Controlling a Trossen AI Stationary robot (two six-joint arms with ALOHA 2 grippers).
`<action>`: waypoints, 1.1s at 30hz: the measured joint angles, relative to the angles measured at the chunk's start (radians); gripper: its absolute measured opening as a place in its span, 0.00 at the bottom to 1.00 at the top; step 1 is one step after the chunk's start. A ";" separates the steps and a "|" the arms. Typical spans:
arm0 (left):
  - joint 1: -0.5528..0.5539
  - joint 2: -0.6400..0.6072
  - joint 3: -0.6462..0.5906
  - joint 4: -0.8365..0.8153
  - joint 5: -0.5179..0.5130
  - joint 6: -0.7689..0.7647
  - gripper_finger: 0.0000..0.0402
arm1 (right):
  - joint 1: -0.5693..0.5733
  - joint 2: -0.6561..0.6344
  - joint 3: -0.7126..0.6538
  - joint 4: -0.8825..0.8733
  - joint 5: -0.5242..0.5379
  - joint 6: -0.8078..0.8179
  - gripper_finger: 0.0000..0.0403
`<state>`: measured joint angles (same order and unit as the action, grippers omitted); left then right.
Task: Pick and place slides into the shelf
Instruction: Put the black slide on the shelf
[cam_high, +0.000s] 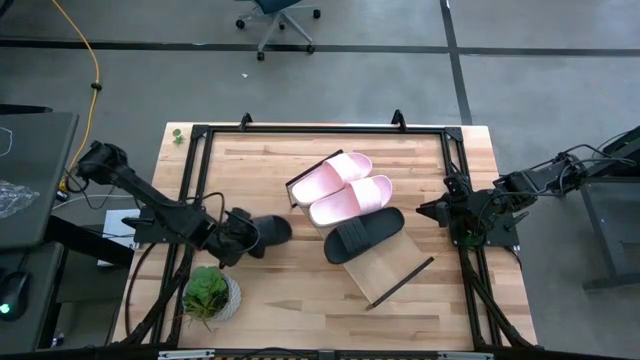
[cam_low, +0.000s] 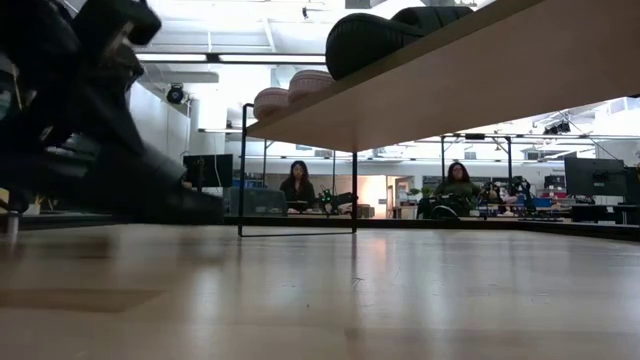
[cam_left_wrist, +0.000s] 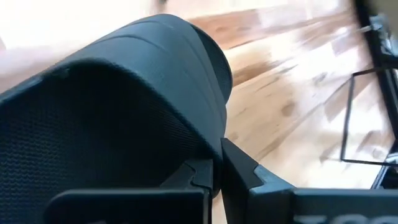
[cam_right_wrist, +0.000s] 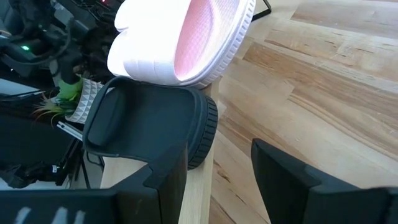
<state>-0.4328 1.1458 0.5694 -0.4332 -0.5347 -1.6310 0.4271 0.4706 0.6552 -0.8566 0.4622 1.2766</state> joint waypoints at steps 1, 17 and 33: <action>0.000 -0.014 0.016 -0.029 -0.007 0.018 0.00 | 0.000 0.000 0.000 0.000 0.000 0.001 0.42; 0.000 -0.087 0.416 -0.610 -0.091 0.247 0.00 | 0.000 0.000 0.000 0.008 -0.001 0.001 0.42; 0.000 -0.087 0.654 -0.617 -0.182 0.726 0.00 | 0.000 0.000 0.000 0.127 0.013 -0.051 0.42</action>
<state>-0.4324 1.0592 1.2237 -1.0502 -0.7164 -0.9054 0.4271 0.4706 0.6556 -0.7298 0.4750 1.2260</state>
